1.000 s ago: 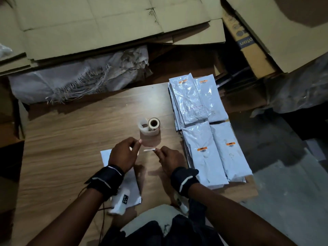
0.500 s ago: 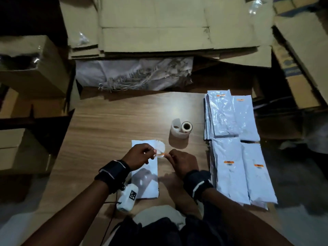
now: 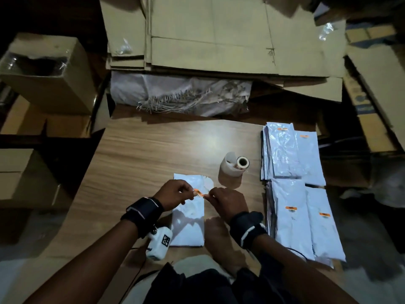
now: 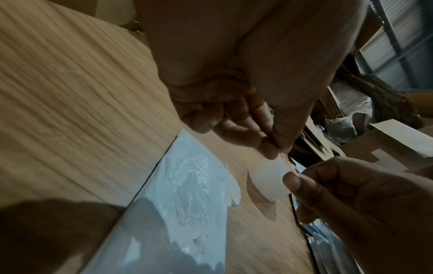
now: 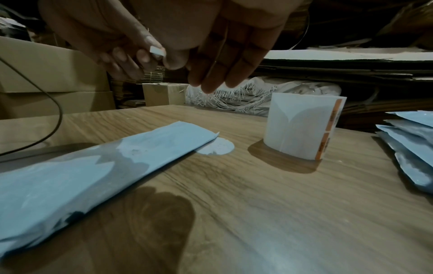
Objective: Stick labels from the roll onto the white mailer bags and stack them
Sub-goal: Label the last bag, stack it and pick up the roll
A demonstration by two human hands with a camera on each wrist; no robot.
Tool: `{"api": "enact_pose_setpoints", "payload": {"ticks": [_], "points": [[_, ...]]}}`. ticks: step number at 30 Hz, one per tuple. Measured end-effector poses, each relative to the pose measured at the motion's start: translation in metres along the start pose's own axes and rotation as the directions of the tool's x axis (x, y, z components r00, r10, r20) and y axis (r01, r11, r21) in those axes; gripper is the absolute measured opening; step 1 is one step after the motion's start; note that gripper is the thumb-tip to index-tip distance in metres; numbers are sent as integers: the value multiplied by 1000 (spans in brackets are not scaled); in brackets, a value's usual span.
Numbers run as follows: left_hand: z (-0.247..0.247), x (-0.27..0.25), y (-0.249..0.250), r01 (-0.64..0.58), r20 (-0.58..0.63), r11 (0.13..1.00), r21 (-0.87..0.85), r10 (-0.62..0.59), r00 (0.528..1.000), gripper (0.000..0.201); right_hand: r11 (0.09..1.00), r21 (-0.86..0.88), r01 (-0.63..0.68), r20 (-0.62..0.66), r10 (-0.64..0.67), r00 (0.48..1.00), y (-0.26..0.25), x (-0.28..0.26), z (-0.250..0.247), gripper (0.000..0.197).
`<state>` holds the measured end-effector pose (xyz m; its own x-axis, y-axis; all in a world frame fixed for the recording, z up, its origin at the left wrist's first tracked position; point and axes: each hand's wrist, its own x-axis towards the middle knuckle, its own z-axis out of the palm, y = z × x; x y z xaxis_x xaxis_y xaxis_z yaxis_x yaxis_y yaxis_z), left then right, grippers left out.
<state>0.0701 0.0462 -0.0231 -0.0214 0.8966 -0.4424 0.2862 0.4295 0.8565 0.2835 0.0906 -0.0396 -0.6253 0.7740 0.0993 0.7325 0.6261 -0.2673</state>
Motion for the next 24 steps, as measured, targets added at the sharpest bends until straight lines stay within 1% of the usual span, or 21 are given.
{"api": "enact_pose_setpoints", "payload": {"ticks": [2, 3, 4, 5, 6, 7, 8, 9, 10, 11, 13, 14, 15, 17, 19, 22, 24], "points": [[-1, 1, -6, 6, -21, 1000, 2, -6, 1000, 14, 1000, -6, -11, 49, 11, 999, -2, 0, 4, 41], [-1, 2, -8, 2, -54, 1000, -11, -3, 999, 14, 999, 1, -35, 84, 35, 996, -2, 0, 4, 38], [-1, 2, -9, -1, -101, 999, -33, -2, 995, 14, 997, 13, -79, 149, 76, 986, -3, 1, 1, 35], [-2, 3, -10, -3, -138, 998, -65, -6, 990, 13, 990, 23, -141, 208, 133, 969, -4, 1, 0, 31], [-3, 5, -12, -3, -150, 995, -100, -12, 989, 12, 974, 35, -225, 258, 209, 943, -4, 2, 0, 28], [-4, 7, -14, -3, -138, 992, -128, -15, 990, 10, 941, 87, -327, 303, 288, 908, -3, 2, 0, 25], [-3, 8, -17, 1, -106, 990, -140, -16, 994, 9, 874, 194, -445, 342, 365, 866, -4, 2, 3, 22], [-2, 8, -18, 9, -75, 989, -145, -20, 997, 9, 771, 337, -540, 368, 420, 830, -4, 3, 5, 18], [0, 8, -20, 26, -57, 987, -158, -36, 998, 8, 655, 463, -597, 385, 458, 801, -7, 5, 9, 15], [1, 8, -22, 41, -54, 983, -178, -52, 997, 7, 548, 558, -624, 397, 484, 780, -11, 9, 11, 14], [2, 9, -26, 53, -67, 975, -217, -69, 995, 8, 379, 663, -646, 447, 492, 747, -21, 17, 11, 19], [2, 10, -28, 57, -76, 972, -229, -76, 994, 8, 317, 684, -657, 480, 483, 732, -27, 22, 8, 21], [2, 11, -30, 66, -84, 968, -243, -88, 993, 9, 279, 691, -667, 507, 470, 722, -32, 27, 7, 19], [0, 14, -35, 90, -101, 960, -267, -121, 987, 9, 244, 685, -687, 541, 461, 703, -34, 33, 12, 12], [0, 15, -36, 111, -117, 953, -282, -149, 982, 8, 223, 683, -696, 549, 471, 690, -36, 39, 16, 11], [-3, 17, -33, 134, -114, 950, -283, -172, 978, 13, 225, 687, -690, 540, 476, 693, -39, 48, 16, 8], [-5, 19, -31, 151, -119, 942, -298, -194, 974, 17, 208, 700, -684, 526, 498, 690, -41, 53, 16, 6]]}}
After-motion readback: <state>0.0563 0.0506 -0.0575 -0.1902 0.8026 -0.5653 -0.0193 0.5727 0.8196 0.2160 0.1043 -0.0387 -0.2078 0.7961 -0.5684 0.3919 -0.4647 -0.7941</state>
